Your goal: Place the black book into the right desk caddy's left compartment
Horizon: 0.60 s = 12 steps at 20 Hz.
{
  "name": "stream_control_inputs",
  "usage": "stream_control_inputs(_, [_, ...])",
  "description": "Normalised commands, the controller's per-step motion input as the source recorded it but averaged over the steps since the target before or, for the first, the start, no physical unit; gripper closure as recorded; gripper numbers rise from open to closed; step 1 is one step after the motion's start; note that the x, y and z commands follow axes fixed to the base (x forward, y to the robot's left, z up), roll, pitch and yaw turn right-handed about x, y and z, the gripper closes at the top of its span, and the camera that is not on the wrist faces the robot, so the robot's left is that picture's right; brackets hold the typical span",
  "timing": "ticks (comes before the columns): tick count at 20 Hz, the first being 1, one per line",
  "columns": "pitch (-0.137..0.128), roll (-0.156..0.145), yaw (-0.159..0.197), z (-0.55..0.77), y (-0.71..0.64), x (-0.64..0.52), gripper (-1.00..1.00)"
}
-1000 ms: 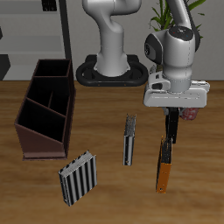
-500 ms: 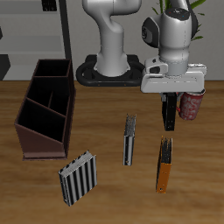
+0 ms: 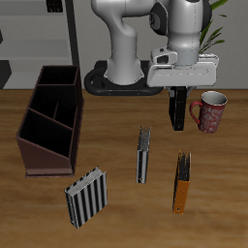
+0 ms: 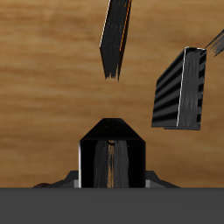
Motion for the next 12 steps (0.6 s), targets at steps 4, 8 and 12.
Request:
stream_control_inputs(4, [0.012,-0.013,0.023,0.22,-0.16,-0.21,1.00])
stream_control_inputs(8, [0.000,-0.013,0.019,0.27,-0.18,-0.21,1.00])
stream_control_inputs(12, [0.018,-0.022,0.015,0.20,-0.27,-0.20,1.00])
